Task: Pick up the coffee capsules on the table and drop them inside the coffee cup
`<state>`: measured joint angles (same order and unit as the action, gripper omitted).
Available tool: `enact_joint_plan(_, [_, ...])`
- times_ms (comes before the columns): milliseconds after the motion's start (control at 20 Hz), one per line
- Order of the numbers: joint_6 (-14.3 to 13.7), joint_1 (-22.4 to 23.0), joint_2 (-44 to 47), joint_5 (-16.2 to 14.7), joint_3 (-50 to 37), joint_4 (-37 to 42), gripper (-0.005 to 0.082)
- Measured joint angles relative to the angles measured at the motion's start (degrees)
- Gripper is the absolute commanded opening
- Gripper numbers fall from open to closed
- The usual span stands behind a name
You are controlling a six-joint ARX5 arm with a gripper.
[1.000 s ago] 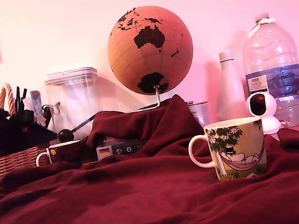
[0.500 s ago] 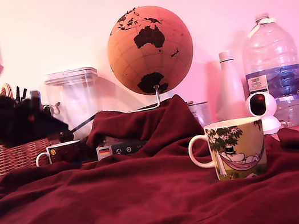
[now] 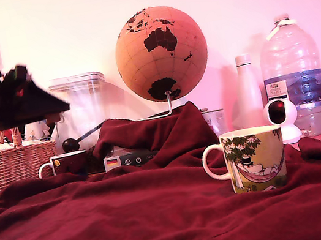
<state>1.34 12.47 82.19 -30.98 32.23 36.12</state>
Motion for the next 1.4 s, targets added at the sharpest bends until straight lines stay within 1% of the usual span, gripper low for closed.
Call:
enact_joint_plan(200, [0.0, 3.28, -1.09, 0.0, 0.0, -1.84, 0.0198])
enact_joint_plan(650, [0.0, 10.34, -1.49, 0.0, 0.0, -2.29, 0.0197])
enact_joint_plan(1150, [0.2, 14.6, -4.5, 0.15, -3.54, -2.47, 0.0197])
enact_joint_plan(1250, [1.01, 16.0, -5.57, 0.61, -3.85, -2.32, 0.0197])
enact_joint_plan(1400, [1.16, 18.23, -7.23, 1.36, -5.31, -2.27, 0.0198])
